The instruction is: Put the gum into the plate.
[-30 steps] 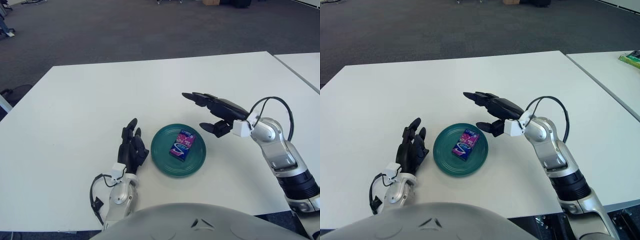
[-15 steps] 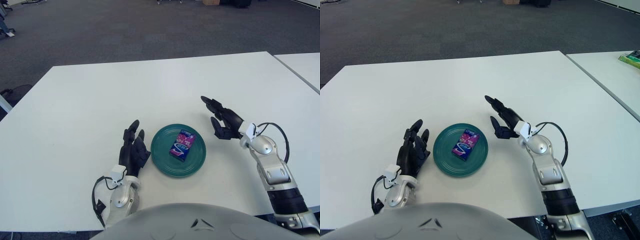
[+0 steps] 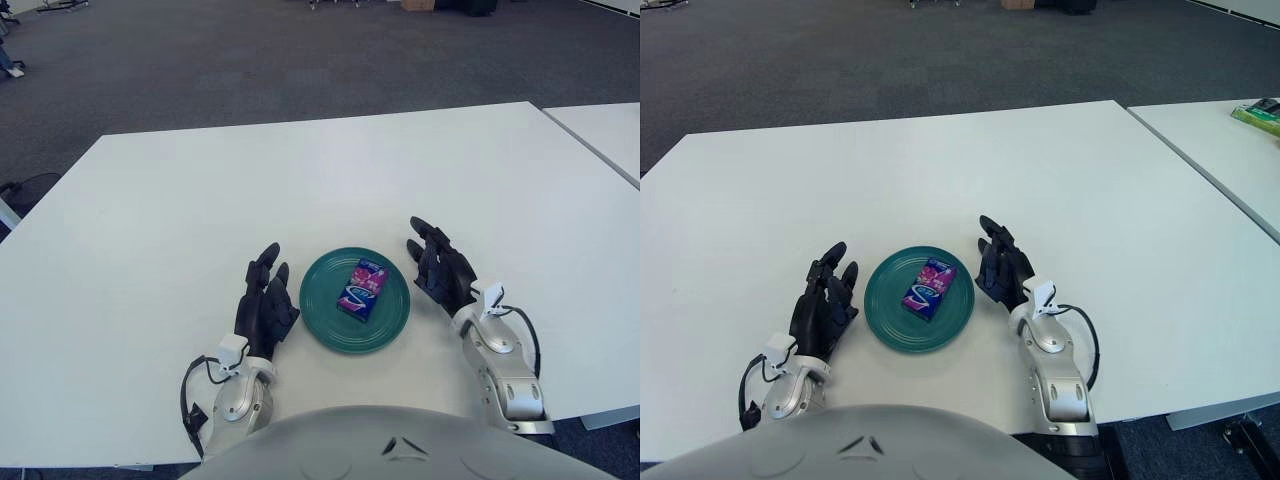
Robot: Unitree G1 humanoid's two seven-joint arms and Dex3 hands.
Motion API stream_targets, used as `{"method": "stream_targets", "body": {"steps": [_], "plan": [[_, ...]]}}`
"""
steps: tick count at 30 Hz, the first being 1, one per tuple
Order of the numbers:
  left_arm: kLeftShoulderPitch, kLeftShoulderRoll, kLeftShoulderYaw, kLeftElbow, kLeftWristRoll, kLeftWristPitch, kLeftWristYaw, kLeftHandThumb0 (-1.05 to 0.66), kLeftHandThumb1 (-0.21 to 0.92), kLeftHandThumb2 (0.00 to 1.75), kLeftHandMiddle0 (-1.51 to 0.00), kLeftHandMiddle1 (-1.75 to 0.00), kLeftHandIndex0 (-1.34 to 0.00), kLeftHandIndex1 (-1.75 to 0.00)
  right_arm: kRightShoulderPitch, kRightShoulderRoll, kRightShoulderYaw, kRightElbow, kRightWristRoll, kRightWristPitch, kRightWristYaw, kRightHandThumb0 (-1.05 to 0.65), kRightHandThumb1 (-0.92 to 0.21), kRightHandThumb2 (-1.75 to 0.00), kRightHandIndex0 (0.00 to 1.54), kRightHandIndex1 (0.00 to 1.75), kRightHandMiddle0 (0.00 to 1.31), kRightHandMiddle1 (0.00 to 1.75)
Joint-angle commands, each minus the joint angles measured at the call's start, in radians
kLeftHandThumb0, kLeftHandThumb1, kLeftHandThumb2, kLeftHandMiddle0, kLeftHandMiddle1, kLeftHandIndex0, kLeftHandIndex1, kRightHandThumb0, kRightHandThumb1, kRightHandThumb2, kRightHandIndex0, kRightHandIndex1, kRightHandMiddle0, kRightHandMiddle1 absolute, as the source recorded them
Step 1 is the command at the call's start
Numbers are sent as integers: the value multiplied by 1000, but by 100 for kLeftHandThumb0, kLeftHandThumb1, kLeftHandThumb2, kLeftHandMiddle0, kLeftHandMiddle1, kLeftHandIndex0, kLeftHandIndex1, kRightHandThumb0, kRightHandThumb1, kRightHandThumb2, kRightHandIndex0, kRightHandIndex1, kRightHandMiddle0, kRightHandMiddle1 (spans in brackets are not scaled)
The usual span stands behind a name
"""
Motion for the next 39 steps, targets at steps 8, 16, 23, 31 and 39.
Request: {"method": "stream_targets", "body": {"steps": [8, 16, 23, 31, 39], "plan": [[12, 15, 6, -6, 10, 25, -12, -91, 92, 99, -29, 0, 0, -60, 79, 86, 30, -49, -20, 13, -119, -86, -92, -94, 31, 0, 0, 54], [18, 8, 7, -10, 12, 21, -8, -92, 92, 99, -28, 0, 0, -61, 153, 79, 71, -60, -56, -39, -145, -85, -92, -93, 22, 0, 0, 45], [25, 12, 13, -18, 10, 33, -8, -94, 92, 98, -27, 0, 0, -61, 184, 46, 107, -32, -144, -93, -164, -86, -92, -94, 14, 0, 0, 35], [35, 21, 23, -27, 17, 37, -10, -93, 92, 98, -27, 0, 0, -60, 155, 55, 113, 62, -141, -146, -162, -87, -92, -97, 13, 1, 0, 31], [40, 32, 38, -38, 4, 42, -21, -94, 92, 97, -27, 0, 0, -61, 142, 75, 99, 106, -104, -172, -157, -86, -92, -97, 19, 2, 0, 38]]}}
